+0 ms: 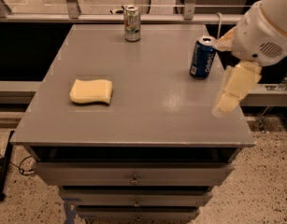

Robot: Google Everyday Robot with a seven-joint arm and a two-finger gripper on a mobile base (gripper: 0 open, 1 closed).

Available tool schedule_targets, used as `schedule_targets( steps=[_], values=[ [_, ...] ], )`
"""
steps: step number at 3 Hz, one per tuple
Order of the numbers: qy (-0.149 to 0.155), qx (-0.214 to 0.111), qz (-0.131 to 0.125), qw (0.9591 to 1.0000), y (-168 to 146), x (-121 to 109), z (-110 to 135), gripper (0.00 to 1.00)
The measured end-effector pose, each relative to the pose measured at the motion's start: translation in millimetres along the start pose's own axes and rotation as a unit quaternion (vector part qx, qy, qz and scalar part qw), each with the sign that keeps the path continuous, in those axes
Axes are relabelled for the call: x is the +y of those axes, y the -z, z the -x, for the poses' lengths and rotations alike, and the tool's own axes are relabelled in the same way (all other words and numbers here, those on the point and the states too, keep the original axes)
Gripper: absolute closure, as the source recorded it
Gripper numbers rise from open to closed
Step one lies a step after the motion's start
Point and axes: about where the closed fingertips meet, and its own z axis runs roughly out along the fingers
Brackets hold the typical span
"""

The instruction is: Pick sponge

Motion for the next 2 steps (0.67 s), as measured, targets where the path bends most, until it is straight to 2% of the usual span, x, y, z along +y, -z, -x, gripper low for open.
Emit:
schedule_targets(
  steps=[1,2],
  values=[
    [0.036,-0.076,0.025,0.9961,-35,2,63,0.00],
    [0.070,-0.140,0.041,0.9868,-71,1,123,0.00]
  ],
)
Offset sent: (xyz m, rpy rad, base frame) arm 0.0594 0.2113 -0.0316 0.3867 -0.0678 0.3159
